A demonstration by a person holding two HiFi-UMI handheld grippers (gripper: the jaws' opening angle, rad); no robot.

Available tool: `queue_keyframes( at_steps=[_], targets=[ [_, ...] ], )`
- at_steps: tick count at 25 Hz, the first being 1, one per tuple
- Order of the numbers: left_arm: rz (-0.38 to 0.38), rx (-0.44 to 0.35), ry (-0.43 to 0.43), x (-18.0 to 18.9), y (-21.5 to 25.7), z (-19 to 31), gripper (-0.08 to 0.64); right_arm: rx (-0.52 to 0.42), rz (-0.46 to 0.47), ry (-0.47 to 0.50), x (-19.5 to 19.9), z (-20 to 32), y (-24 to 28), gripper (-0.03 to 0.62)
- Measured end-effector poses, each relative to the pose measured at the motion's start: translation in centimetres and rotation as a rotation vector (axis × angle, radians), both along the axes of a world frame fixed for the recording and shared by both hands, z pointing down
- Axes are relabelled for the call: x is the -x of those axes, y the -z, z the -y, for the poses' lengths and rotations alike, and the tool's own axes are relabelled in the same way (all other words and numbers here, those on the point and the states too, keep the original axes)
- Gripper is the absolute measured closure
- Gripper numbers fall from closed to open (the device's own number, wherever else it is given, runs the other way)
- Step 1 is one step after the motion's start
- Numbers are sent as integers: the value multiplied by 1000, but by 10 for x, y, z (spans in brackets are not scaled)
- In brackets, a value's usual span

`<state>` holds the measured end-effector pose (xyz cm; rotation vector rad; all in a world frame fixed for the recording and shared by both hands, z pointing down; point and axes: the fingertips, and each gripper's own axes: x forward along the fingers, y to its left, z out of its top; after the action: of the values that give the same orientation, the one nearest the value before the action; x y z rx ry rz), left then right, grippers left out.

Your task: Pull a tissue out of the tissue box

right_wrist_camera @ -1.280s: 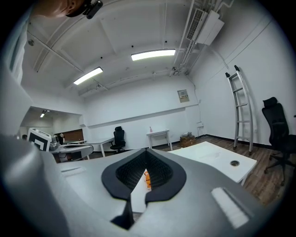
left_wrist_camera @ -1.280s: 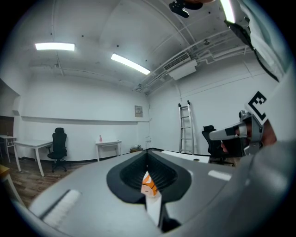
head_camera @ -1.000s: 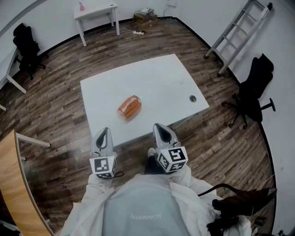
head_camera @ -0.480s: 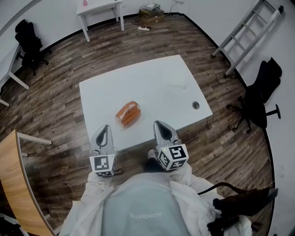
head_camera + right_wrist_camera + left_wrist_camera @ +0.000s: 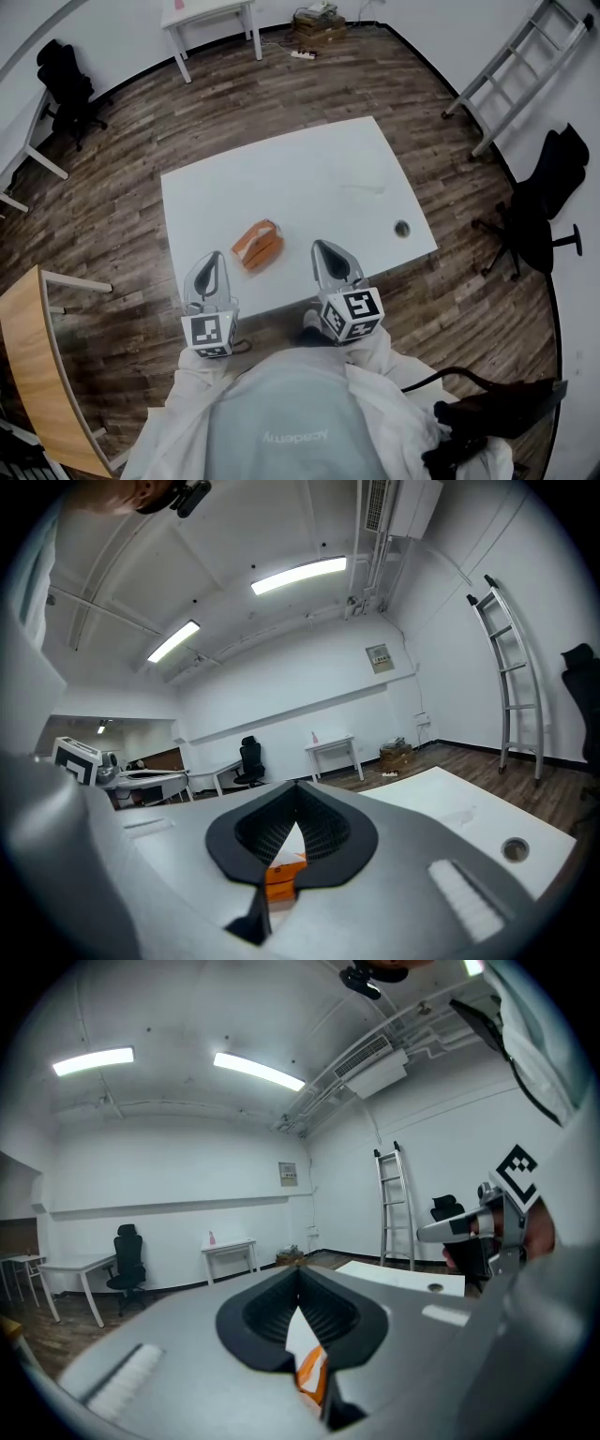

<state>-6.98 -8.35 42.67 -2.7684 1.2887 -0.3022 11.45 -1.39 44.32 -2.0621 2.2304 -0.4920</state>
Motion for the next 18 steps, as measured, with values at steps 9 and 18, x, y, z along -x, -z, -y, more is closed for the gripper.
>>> queue_keyframes(
  at_steps=[9, 18],
  targets=[
    [0, -24, 46, -29, 10, 24, 560, -20, 21, 34, -38, 29, 5, 592],
    [16, -37, 89, -51, 16, 25, 560, -22, 45, 89, -58, 47, 3, 592]
  ],
)
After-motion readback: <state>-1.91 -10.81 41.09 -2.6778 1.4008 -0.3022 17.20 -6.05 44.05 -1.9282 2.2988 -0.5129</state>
